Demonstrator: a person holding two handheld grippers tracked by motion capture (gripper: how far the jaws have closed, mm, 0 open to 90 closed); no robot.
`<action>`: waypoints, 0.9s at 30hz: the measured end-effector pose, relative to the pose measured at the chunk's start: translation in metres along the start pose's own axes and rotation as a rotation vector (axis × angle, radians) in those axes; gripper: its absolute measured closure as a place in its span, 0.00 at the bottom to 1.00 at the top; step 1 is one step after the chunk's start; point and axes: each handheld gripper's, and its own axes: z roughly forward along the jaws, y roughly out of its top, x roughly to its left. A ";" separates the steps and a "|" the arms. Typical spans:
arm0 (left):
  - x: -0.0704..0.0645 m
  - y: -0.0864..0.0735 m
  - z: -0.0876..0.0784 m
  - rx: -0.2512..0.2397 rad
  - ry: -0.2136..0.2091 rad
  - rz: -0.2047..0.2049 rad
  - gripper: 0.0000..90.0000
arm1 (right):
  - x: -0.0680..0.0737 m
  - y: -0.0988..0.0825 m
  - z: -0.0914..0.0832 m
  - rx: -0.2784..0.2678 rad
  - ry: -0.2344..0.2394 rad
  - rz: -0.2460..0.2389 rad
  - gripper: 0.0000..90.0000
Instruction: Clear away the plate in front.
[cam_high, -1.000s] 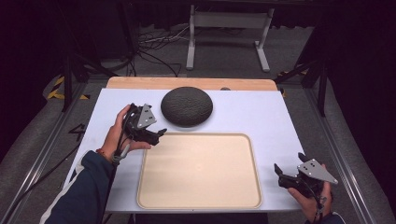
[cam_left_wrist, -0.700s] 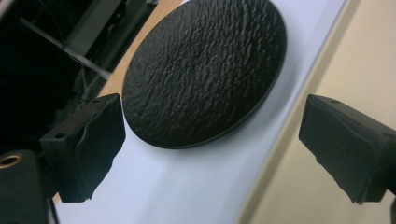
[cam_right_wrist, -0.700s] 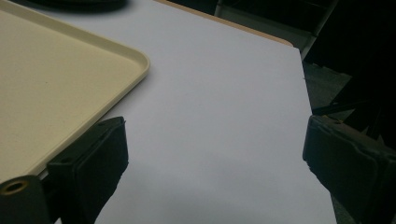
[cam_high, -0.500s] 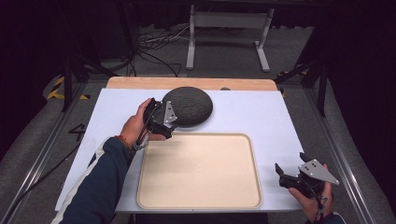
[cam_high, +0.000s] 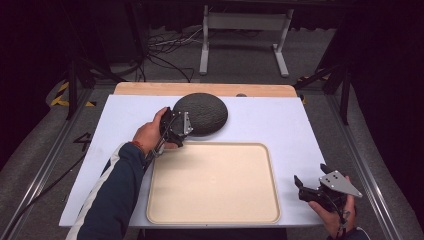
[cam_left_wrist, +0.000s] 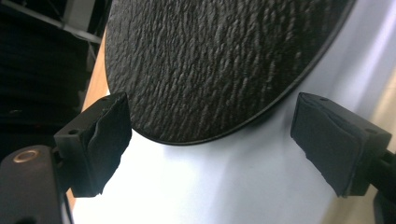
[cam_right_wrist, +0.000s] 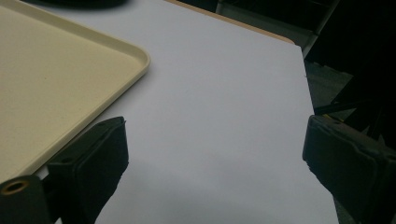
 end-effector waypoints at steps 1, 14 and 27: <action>0.000 0.001 0.002 0.003 0.002 0.003 0.15 | 0.000 0.000 0.000 0.001 0.001 -0.001 0.08; -0.010 0.012 0.015 0.037 0.106 0.075 0.15 | 0.000 -0.001 0.001 0.008 0.003 -0.005 0.08; -0.025 0.022 0.016 0.064 0.170 0.203 0.41 | 0.001 -0.001 0.001 0.008 0.007 -0.008 0.08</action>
